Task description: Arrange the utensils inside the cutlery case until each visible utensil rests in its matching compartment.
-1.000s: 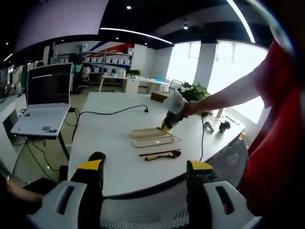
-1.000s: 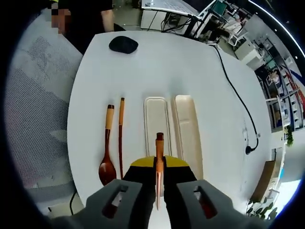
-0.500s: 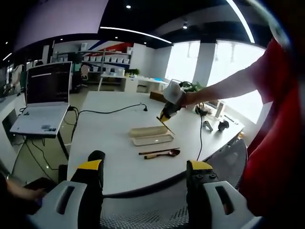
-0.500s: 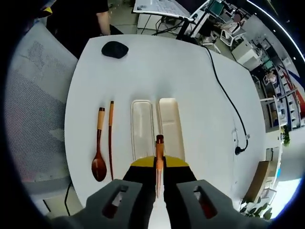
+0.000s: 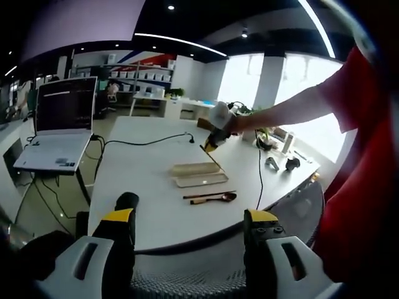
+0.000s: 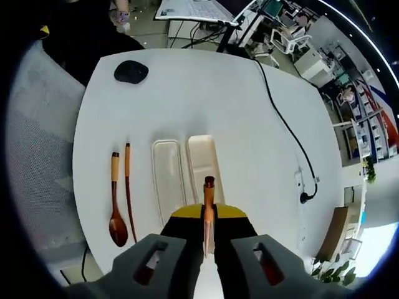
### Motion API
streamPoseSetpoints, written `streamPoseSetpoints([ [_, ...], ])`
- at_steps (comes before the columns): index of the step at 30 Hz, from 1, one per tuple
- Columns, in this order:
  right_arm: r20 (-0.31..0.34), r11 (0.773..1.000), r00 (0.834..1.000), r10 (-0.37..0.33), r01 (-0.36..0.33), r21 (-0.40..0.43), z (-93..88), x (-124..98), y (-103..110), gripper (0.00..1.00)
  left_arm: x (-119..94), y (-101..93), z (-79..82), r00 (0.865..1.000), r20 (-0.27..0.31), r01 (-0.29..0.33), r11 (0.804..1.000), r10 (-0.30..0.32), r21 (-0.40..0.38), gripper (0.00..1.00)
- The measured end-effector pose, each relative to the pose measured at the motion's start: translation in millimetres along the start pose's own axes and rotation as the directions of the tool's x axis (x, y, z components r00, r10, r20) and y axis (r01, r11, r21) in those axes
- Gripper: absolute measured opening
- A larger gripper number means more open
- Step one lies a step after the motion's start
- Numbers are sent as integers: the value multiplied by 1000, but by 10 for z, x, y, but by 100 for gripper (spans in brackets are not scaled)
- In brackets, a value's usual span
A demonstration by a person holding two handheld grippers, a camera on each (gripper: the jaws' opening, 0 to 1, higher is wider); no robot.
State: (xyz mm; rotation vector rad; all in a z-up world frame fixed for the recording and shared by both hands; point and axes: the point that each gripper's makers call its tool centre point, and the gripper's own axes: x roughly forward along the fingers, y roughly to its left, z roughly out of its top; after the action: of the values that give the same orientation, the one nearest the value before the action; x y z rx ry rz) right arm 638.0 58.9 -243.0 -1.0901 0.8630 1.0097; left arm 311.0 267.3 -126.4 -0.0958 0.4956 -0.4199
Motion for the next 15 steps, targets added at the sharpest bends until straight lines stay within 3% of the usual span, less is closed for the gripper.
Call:
streamPoseSetpoints([
  [4, -82, 999, 997, 17, -14, 34, -3, 121, -60, 1, 16, 38, -10, 1000, 1, -4, 1000, 4, -20, 73],
  [8, -64, 995, 997, 49, -43, 89, 124, 235, -204, 1, 36, 64, -21, 1000, 3, -9, 999, 10, -36, 73],
  [10, -71, 994, 996, 59, -52, 93, 121, 247, -94, 1, 37, 80, -29, 1000, 2, -15, 999, 15, -37, 72],
  [15, -74, 994, 994, 81, -75, 85, 177, 343, -44, 1, 31, 92, -61, 1000, -23, -19, 999, 18, -44, 73],
])
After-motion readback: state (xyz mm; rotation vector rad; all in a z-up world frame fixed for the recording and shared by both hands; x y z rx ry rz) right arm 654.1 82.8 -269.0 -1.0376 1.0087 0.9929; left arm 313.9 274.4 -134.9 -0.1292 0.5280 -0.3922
